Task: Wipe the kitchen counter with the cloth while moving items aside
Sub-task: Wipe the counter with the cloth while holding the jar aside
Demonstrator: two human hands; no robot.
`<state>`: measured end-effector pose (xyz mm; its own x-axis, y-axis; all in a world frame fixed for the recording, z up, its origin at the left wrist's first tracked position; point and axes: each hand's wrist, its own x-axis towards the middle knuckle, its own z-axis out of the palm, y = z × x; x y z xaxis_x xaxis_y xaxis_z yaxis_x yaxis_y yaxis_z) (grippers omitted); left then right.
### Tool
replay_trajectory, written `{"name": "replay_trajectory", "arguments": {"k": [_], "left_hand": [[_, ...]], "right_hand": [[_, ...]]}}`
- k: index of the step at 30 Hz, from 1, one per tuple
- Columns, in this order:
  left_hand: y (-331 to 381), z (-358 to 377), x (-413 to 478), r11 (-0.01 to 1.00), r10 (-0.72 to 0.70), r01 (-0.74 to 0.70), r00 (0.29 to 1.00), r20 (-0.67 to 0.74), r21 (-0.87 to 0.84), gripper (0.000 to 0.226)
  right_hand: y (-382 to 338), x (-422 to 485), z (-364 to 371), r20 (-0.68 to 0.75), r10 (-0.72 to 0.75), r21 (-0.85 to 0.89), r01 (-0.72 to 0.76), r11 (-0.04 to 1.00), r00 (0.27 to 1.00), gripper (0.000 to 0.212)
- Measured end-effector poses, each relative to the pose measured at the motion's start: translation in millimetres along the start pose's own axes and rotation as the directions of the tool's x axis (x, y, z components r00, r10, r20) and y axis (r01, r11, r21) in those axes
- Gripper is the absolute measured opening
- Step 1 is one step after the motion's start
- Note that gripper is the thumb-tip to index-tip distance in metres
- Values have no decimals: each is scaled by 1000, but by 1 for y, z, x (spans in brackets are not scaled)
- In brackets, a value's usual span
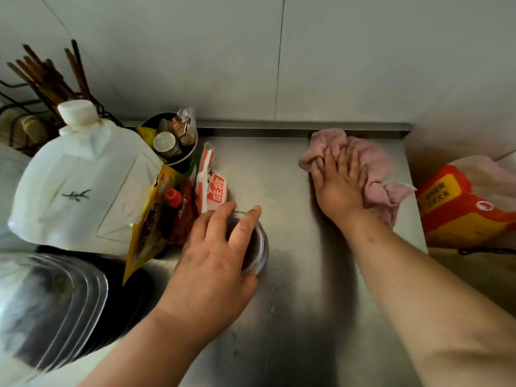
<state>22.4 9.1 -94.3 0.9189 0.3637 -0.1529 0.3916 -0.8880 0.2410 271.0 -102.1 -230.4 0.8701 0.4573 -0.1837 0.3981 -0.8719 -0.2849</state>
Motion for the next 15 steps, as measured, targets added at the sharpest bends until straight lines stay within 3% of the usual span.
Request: {"name": "replay_trajectory", "arguments": {"k": [4,8,12,13,15], "left_hand": [[11,1,-2,999,-35,35,999,20,-13,92],[17,3,-1,999,-40,41,999,22,-17,92],[21,2,1,997,-76,77,997,16,-25,94],[23,2,1,995,-95,95,995,9,-25,94],[25,3,2,990,-137,137,991,-2,-23,95]], "right_hand": [[-26,-53,22,-25,-346,0,346,938,938,55],[-17,-114,32,13,-451,173,443,880,892,57],[13,-129,13,-36,-389,284,383,879,920,53],[16,-126,3,-43,-325,423,312,851,945,51],[16,-117,-22,27,-201,775,106,623,979,45]]}}
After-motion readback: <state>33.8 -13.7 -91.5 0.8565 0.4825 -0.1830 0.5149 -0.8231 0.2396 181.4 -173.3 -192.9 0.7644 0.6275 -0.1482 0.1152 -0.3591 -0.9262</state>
